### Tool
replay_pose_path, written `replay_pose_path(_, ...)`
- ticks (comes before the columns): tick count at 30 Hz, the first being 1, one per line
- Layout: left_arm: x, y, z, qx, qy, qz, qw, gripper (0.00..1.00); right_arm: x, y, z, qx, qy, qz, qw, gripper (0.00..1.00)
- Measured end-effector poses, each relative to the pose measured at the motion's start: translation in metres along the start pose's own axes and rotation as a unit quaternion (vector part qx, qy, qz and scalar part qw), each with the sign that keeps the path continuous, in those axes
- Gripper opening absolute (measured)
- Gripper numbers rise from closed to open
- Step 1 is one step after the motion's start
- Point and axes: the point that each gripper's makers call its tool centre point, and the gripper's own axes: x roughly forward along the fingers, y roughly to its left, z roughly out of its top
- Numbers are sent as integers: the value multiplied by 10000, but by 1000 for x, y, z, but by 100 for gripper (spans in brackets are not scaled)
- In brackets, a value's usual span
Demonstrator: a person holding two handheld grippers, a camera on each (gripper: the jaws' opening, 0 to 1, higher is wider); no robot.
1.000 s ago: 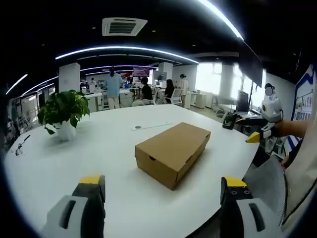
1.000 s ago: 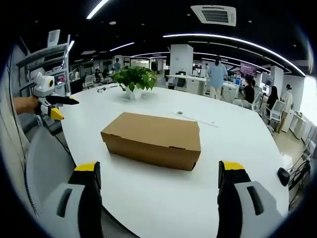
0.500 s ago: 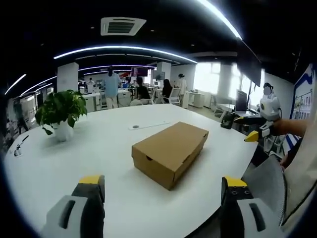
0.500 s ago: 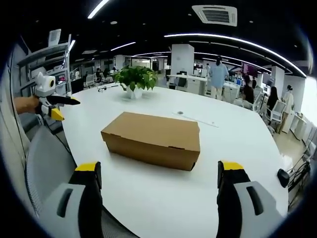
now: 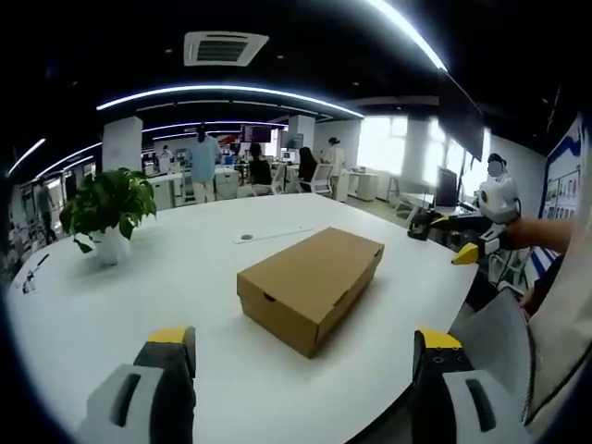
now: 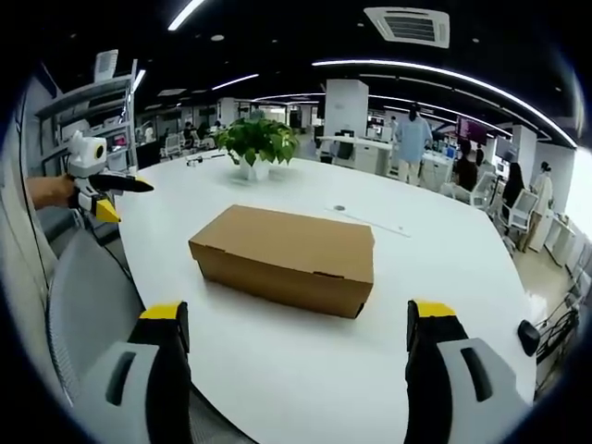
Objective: Operate the shoe box by opening the lid, removing the specified soft item, and placing it in the target area until the item is outside and the box remains undamaged.
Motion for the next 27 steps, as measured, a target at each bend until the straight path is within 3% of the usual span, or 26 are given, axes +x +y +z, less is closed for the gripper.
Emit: replay_pose_path(27, 10, -9, -4, 89, 119, -69, 9999, 99, 5, -6, 0, -111, 89, 142, 9998, 93)
